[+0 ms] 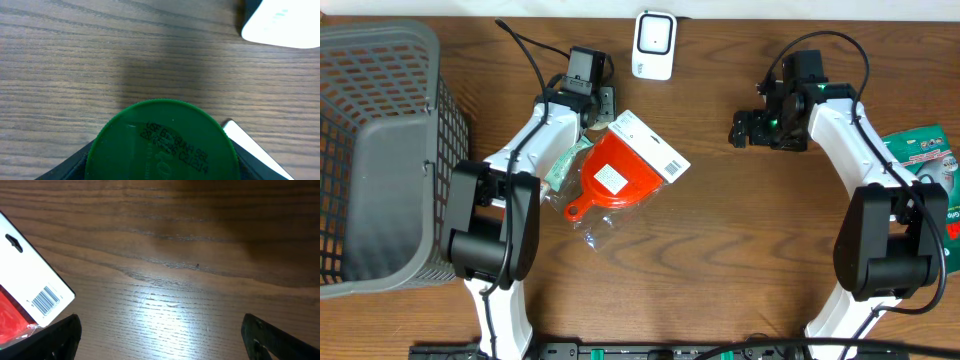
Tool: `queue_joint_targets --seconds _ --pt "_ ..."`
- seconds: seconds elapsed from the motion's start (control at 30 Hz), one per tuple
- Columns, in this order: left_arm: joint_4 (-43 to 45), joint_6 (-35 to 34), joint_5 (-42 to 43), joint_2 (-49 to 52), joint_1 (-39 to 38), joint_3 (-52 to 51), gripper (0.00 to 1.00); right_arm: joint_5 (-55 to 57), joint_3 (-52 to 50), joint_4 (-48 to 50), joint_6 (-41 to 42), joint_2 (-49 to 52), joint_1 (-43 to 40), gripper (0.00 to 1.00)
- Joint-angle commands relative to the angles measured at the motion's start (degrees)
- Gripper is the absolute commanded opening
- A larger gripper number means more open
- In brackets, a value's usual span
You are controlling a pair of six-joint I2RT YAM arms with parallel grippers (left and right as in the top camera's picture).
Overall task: Scan the item barcode
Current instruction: 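Lower the left gripper and close it around the green-lidded jar, then lift the jar and swing it toward the scanner with the left gripper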
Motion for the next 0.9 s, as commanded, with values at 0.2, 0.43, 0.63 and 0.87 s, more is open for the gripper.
queue_joint_targets --seconds 0.2,0.43,0.63,0.87 --pt "-1.1 1.5 11.2 -7.4 0.3 0.9 0.07 0.6 0.8 1.6 0.7 -1.7 0.0 0.99" --pt "-3.6 7.3 22.7 -10.5 0.3 0.9 0.07 2.3 0.8 2.5 0.5 -1.7 0.0 0.99" --pt "-8.0 13.2 28.9 -13.3 0.3 0.9 0.07 2.3 0.8 3.7 0.4 -1.7 0.0 0.99" --pt "-9.2 20.1 44.3 -15.4 0.3 0.9 0.07 2.3 0.8 4.1 -0.5 -1.7 0.0 0.99"
